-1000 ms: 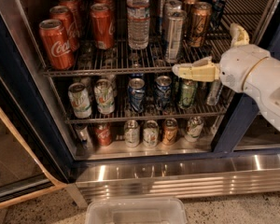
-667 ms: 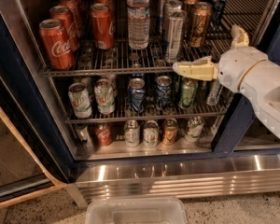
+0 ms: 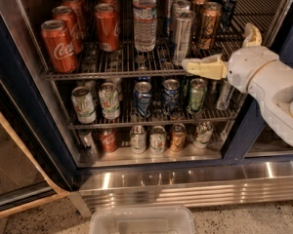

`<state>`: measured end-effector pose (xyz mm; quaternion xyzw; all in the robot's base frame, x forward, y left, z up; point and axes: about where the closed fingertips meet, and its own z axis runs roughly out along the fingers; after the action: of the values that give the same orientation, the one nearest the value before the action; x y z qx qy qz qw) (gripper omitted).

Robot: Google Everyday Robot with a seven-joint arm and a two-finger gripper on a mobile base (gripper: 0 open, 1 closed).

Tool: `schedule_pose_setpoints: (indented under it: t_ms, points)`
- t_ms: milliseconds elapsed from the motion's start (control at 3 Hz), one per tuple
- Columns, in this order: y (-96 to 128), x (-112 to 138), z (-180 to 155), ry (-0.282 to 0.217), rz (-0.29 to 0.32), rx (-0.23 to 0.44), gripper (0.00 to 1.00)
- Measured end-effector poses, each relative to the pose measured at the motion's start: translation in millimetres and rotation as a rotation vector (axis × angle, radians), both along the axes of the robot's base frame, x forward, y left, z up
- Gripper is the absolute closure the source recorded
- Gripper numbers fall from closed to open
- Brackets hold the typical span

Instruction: Pick orange can from top shelf of fridge

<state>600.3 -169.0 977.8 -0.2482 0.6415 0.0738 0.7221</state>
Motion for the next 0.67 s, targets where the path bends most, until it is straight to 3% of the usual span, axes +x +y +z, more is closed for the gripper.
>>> schedule_pose_setpoints:
  t_ms: [667]
  points:
    - [-19, 23, 4, -0.019, -0.08, 0.017, 0.0]
